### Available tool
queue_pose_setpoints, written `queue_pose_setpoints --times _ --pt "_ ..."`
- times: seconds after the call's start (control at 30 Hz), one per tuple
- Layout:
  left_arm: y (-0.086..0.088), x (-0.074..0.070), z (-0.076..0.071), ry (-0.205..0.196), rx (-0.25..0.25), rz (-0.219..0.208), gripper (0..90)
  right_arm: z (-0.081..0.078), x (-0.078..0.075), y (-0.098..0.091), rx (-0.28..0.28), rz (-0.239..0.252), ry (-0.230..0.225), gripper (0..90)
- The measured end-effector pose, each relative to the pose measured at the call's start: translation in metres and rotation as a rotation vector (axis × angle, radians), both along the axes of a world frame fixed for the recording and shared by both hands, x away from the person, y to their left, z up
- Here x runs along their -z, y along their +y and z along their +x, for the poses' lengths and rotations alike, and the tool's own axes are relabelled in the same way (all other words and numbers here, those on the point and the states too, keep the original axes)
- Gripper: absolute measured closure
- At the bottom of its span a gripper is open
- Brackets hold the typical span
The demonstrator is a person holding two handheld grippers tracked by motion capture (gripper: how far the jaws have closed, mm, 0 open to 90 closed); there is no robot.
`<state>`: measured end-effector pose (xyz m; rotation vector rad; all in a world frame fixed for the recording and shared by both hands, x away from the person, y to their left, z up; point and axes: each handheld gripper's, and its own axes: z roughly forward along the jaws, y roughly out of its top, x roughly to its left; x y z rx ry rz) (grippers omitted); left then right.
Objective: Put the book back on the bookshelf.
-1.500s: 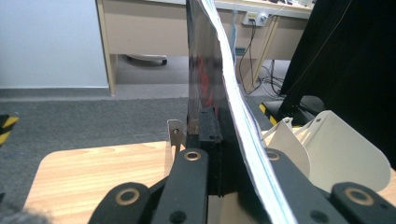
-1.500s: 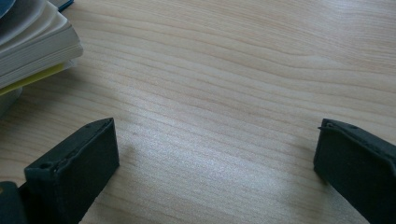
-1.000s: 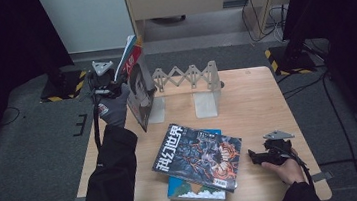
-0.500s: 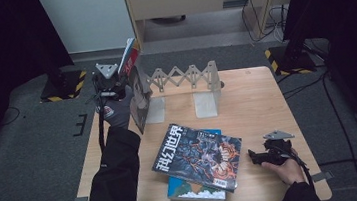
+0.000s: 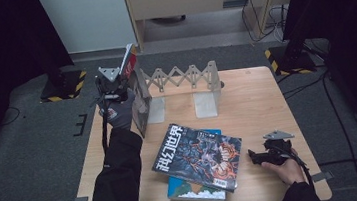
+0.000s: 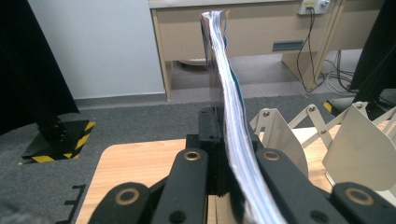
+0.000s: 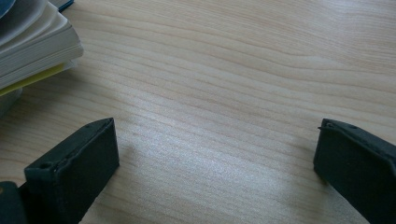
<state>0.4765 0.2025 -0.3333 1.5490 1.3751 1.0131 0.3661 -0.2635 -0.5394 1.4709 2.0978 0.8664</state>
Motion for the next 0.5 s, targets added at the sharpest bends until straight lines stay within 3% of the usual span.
queue_pose_setpoints --times 0.2,0.5 --pt "-0.006 0.002 0.000 -0.015 -0.009 0.039 86.1 0.000 0.000 0.000 0.000 -0.001 0.000 0.4" --pt "-0.010 0.011 -0.002 -0.033 -0.021 0.066 86.0 0.000 0.000 0.000 -0.001 0.000 0.001 0.4"
